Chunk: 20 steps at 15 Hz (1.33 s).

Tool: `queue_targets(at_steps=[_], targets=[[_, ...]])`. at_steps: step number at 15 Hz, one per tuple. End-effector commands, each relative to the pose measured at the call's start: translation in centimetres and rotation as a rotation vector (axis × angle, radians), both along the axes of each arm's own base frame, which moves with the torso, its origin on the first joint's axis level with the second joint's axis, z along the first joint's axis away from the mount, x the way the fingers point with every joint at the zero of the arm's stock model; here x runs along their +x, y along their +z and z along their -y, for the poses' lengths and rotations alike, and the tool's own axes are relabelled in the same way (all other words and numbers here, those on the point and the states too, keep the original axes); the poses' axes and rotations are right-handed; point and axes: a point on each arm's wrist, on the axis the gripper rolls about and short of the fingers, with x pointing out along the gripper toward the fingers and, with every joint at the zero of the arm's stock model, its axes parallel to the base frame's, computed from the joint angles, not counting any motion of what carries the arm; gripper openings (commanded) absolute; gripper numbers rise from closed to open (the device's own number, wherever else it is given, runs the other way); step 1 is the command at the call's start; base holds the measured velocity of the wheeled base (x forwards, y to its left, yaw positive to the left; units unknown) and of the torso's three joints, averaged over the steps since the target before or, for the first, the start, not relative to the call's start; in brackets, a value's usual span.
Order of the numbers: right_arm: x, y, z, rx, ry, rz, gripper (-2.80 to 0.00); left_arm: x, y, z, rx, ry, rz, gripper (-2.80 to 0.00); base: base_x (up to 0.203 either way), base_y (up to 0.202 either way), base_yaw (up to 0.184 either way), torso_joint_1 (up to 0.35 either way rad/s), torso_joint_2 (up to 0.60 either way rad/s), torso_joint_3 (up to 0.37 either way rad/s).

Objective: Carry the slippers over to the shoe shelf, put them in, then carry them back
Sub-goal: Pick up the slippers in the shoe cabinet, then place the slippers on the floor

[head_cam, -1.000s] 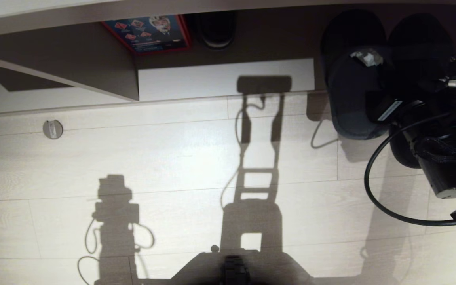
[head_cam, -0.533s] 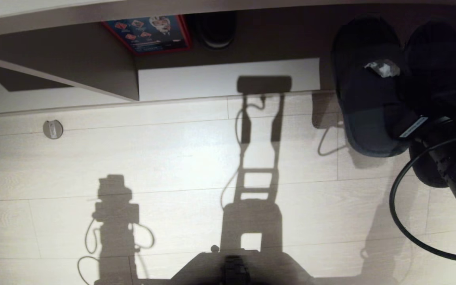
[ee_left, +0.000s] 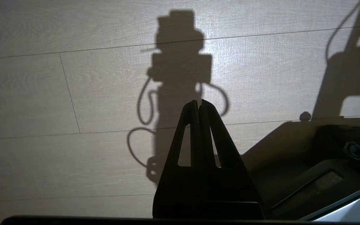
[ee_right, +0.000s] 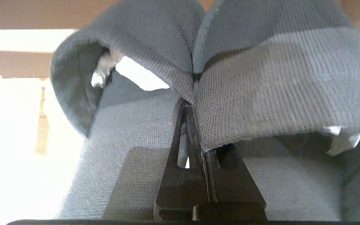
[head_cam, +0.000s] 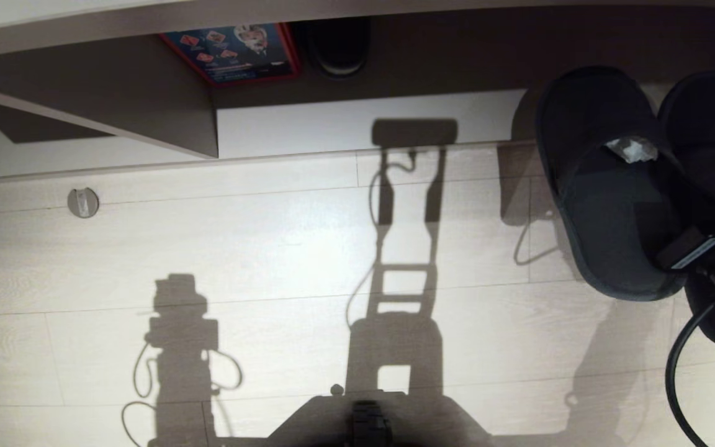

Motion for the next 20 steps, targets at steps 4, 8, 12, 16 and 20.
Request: queue_targets(at_steps=[4,8,12,16,20], targets=[[-3.1,-0.6,1.3,0.003,-0.012,0.008,-2.80,0.0,0.0,0.0,0.000,0.001,0.001,-2.80,0.000,0.000,0.000,0.000,0.00,0.000],[-4.7,-1.6,2.0,0.010,-0.016,-0.030,-2.80,0.0,0.0,0.0,0.000,0.001,0.001,-2.80,0.000,0.000,0.000,0.000,0.00,0.000],[-5.7,-3.1,2.4,-0.002,-0.012,-0.081,-2.80,0.0,0.0,0.0,0.000,0.001,0.001,-2.80,0.000,0.000,0.000,0.000,0.00,0.000],[-6.7,-4.0,2.8,0.003,-0.015,-0.107,-2.80,0.0,0.0,0.0,0.000,0.001,0.001,-2.80,0.000,0.000,0.000,0.000,0.00,0.000],[-9.3,-5.1,4.0,0.007,-0.055,-0.117,-2.80,0.0,0.0,0.0,0.000,0.001,0.002,-2.80,0.000,0.000,0.000,0.000,0.00,0.000]])
